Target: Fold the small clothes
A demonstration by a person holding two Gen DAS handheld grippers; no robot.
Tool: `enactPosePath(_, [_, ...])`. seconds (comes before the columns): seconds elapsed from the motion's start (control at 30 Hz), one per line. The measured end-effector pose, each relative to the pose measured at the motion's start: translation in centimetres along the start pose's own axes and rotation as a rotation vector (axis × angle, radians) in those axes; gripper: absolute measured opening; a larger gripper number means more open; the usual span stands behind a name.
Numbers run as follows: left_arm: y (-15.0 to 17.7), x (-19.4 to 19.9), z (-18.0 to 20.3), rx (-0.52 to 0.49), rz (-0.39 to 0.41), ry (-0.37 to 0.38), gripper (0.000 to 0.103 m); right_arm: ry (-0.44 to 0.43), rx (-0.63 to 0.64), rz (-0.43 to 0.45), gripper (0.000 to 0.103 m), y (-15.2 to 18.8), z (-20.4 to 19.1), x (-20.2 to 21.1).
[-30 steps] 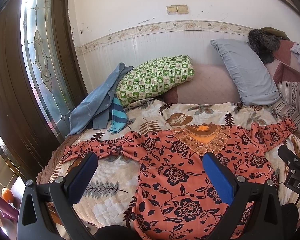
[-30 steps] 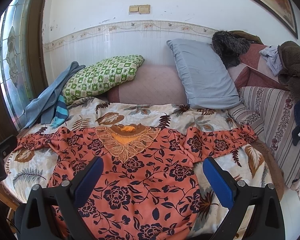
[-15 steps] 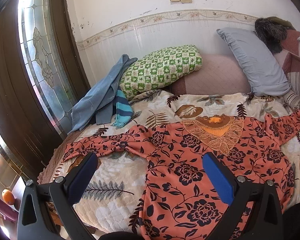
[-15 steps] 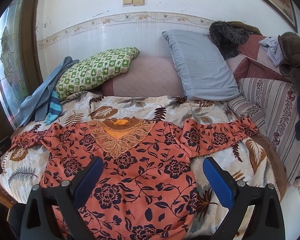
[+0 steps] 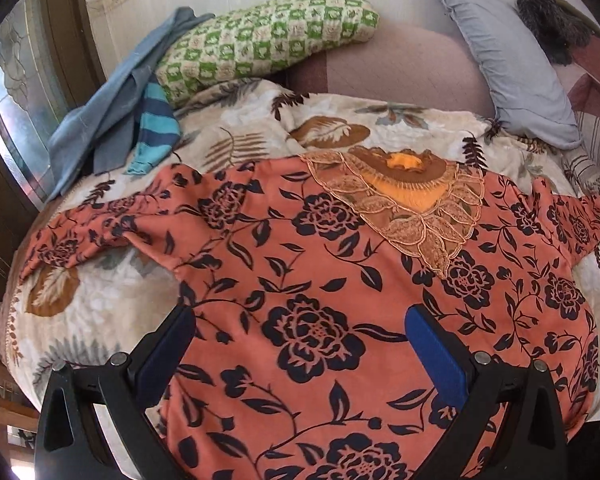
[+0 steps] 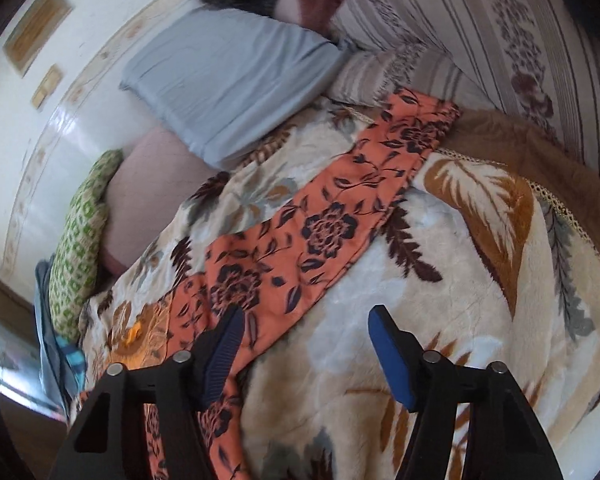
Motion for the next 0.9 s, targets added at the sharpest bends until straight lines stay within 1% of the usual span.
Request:
enactPosePath(0.1, [0.1, -2.2, 0.8, 0.019, -0.026, 0.021, 0.103, -0.018, -0.149, -0.009, 0.061, -3.3, 3.3, -3.3])
enactPosePath(0.23, [-0.3, -3.7, 1.4, 0.015, -0.012, 0.009, 0.103, 0.013, -0.244, -0.003, 0.061, -6.6, 6.0, -7.5])
enactPosePath(0.3, [-0.9, -4.0, 1.1, 0.026, 0.019, -0.007, 0.103, 0.025, -0.297, 0.002, 0.061, -7.9, 7.3, -9.4])
enactPosePath(0.43, [-2.8, -4.4, 1.1, 0.042, 0.104, -0.042, 0.103, -0.011, -0.338, 0.069, 0.06, -10.5, 7.9, -11.0])
enactPosePath(0.5, [-3.8, -4.9, 1.3, 0.046, 0.134, -0.051, 0.103, -0.023, -0.331, 0.063, 0.044, -11.6, 7.8, -12.2])
enactPosePath(0.53, [-4.2, -5.2, 1.3, 0.049, 0.149, -0.058, 0.103, -0.009, -0.319, 0.047, 0.028, -11.9, 7.6, -12.9])
enactPosePath(0.57, [-4.5, -5.4, 1.4, 0.048, 0.165, -0.066, 0.103, 0.011, -0.308, 0.045, 0.017, -12.3, 7.5, -13.4])
enactPosePath(0.63, [-4.8, -5.8, 1.3, 0.041, 0.191, -0.083, 0.103, 0.026, -0.294, 0.071, 0.011, -12.5, 6.8, -13.0])
enactPosePath(0.73, [-4.8, -6.3, 0.5, 0.058, 0.198, -0.085, 0.103, -0.001, -0.233, 0.135, 0.009, -12.6, 4.4, -11.2])
enactPosePath(0.77, [-4.8, -6.4, 0.1, 0.07, 0.2, -0.086, 0.103, -0.023, -0.206, 0.147, 0.005, -12.5, 3.3, -10.6])
enactPosePath(0.83, [-4.9, -6.4, -0.9, 0.094, 0.211, -0.099, 0.103, -0.109, -0.159, 0.158, 0.005, -12.5, 0.2, -9.4])
enactPosePath(0.9, [-5.1, -5.9, -2.1, 0.124, 0.226, -0.102, 0.103, -0.185, -0.093, 0.159, 0.005, -11.9, -3.8, -7.9])
Point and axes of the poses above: each gripper's, at about its wrist camera, not at the fingertips, and x roughly against the way its jaws point, z to its right, y to its underside, the point moved 3 cm from there along -x, roughly the way its jaws point, and after that the axes turned 2 degrees about -x, right-handed, at the moved point
